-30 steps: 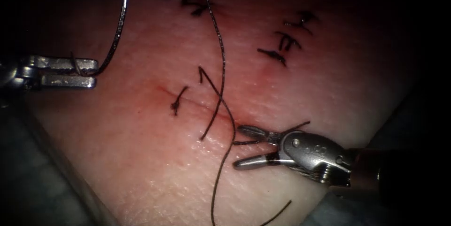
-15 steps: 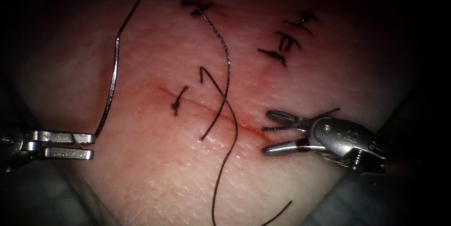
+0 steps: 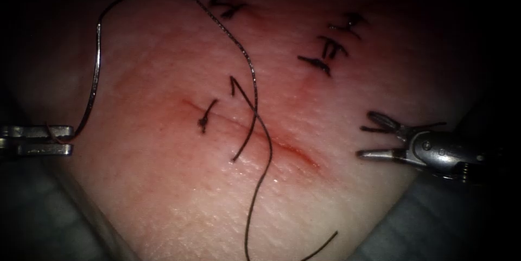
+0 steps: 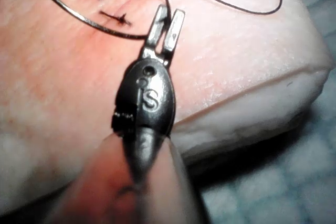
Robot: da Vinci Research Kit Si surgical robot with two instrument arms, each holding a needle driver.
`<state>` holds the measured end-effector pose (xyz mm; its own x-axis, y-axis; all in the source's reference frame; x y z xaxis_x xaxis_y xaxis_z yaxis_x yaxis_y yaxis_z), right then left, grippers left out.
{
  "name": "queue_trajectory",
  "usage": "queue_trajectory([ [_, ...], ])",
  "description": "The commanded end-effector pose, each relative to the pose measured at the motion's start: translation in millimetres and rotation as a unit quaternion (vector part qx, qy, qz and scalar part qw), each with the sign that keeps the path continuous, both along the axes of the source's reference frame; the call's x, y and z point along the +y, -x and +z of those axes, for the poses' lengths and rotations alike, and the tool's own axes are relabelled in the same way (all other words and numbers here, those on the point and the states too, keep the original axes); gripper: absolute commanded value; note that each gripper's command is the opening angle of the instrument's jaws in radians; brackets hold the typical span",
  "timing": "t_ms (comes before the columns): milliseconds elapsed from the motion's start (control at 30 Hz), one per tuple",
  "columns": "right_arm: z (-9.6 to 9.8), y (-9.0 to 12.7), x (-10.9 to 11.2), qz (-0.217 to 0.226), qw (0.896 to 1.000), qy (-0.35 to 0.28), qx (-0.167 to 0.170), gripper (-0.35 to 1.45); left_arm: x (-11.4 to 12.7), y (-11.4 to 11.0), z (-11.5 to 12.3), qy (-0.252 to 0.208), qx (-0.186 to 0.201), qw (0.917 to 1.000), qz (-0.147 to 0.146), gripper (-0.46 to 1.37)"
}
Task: Wound Closure
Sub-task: Wipe off the cut suture end from the right gripper
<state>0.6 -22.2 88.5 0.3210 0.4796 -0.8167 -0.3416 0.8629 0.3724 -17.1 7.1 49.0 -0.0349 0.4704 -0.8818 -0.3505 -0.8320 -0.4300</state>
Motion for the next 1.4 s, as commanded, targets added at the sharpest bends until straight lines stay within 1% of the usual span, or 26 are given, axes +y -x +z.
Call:
queue_trajectory([
  [33, 1.8, 0.7, -1.1, 0.004, 1.000, -0.002, 0.007, 0.61, 0.0, 0.1, 0.1, 0.000, -0.002, 1.0000, 0.004, -0.35],
  [133, 5.2, 2.2, -3.2, 0.010, 1.000, -0.014, 0.018, 0.67, 0.1, 0.3, 0.1, 0.003, -0.002, 1.0000, 0.005, -0.35],
  [167, 7.0, 3.0, -4.4, 0.014, 0.999, -0.021, 0.024, 0.68, 0.1, 0.3, 0.1, 0.003, -0.002, 1.0000, 0.006, -0.35],
  [200, 7.8, 3.4, -4.9, 0.015, 0.999, -0.022, 0.026, 0.70, 0.1, 0.3, 0.1, 0.003, -0.002, 1.0000, 0.006, -0.35],
  [267, 10.2, 4.9, -6.5, 0.021, 0.999, -0.027, 0.038, 0.76, 0.1, 0.2, 0.1, 0.003, -0.002, 1.0000, 0.007, -0.35],
  [300, 10.5, 5.1, -6.7, 0.023, 0.999, -0.028, 0.038, 0.77, 0.1, 0.1, 0.1, 0.003, -0.002, 1.0000, 0.007, -0.35],
  [333, 11.4, 5.9, -7.6, 0.026, 0.999, -0.025, 0.038, 0.85, 0.1, 0.1, 0.1, 0.000, -0.004, 1.0000, 0.007, -0.35],
  [367, 12.1, 7.3, -8.9, 0.030, 0.999, -0.023, 0.032, 0.93, 0.0, -0.1, 0.0, 0.000, -0.004, 1.0000, 0.007, -0.35],
  [433, 12.0, 8.6, -9.8, 0.029, 0.999, -0.024, 0.034, 0.90, 0.0, -0.3, 0.0, 0.000, -0.004, 1.0000, 0.008, -0.35],
  [500, 11.0, 10.5, -10.7, 0.034, 0.999, -0.023, 0.027, 0.89, -0.1, -0.4, 0.0, 0.000, -0.004, 1.0000, 0.008, -0.35],
  [533, 10.9, 10.7, -10.7, 0.034, 0.999, -0.024, 0.027, 0.89, 0.0, -0.4, 0.0, 0.000, -0.004, 1.0000, 0.008, -0.35],
  [700, 7.8, 14.0, -11.9, 0.041, 0.998, -0.032, 0.017, 0.88, 0.0, -0.1, 0.0, -0.003, -0.004, 1.0000, 0.006, -0.35],
  [833, 5.7, 15.4, -11.9, 0.043, 0.998, -0.041, 0.014, 0.88, 0.0, 0.0, 0.0, -0.003, -0.004, 1.0000, 0.005, -0.35],
  [900, 3.5, 15.4, -11.0, 0.040, 0.998, -0.050, 0.013, 0.88, 0.1, 0.0, 0.0, -0.003, -0.004, 1.0000, 0.005, -0.35],
  [933, 3.0, 15.3, -10.7, 0.037, 0.998, -0.047, 0.012, 0.88, 0.1, 0.0, 0.0, -0.003, -0.004, 1.0000, 0.005, -0.35],
  [1000, 1.4, 14.6, -9.8, 0.031, 0.998, -0.049, 0.014, 0.87, 0.1, 0.0, 0.0, -0.003, -0.004, 1.0000, 0.005, -0.35],
  [1033, -0.4, 13.8, -8.4, 0.030, 0.998, -0.044, 0.024, 0.87, 0.1, 0.1, 0.0, -0.003, -0.004, 1.0000, 0.005, -0.35],
  [1067, -0.7, 13.6, -8.1, 0.030, 0.998, -0.042, 0.028, 0.87, 0.1, 0.1, 0.0, -0.003, -0.004, 1.0000, 0.005, -0.35],
  [1100, -2.6, 12.5, -6.6, 0.031, 0.998, -0.039, 0.043, 0.87, 0.2, 0.2, 0.0, -0.003, -0.004, 1.0000, 0.005, -0.35],
  [1133, -3.8, 11.8, -5.6, 0.032, 0.997, -0.039, 0.054, 0.87, 0.2, 0.2, 0.0, -0.003, -0.004, 1.0000, 0.006, -0.35],
  [1167, -5.5, 10.5, -3.9, 0.032, 0.996, -0.041, 0.072, 0.85, 0.2, 0.3, 0.0, -0.003, -0.004, 1.0000, 0.006, -0.35],
  [1267, -7.5, 8.1, -1.5, 0.035, 0.994, -0.042, 0.096, 0.84, 0.2, 0.4, 0.0, -0.003, -0.004, 1.0000, 0.005, -0.35],
  [1300, -7.8, 7.5, -1.0, 0.034, 0.994, -0.038, 0.099, 0.83, 0.2, 0.4, 0.0, -0.003, -0.004, 1.0000, 0.005, -0.35],
  [1333, -8.3, 6.3, 0.0, 0.032, 0.994, -0.038, 0.102, 0.83, 0.2, 0.5, 0.0, -0.003, -0.005, 1.0000, 0.006, -0.35],
  [1367, -8.3, 4.7, 1.0, 0.033, 0.993, -0.041, 0.105, 0.83, 0.2, 0.5, 0.0, -0.003, -0.005, 1.0000, 0.006, -0.35],
  [1400, -8.2, 3.8, 1.5, 0.034, 0.993, -0.042, 0.108, 0.83, 0.2, 0.6, 0.0, -0.003, -0.005, 1.0000, 0.006, -0.35],
])
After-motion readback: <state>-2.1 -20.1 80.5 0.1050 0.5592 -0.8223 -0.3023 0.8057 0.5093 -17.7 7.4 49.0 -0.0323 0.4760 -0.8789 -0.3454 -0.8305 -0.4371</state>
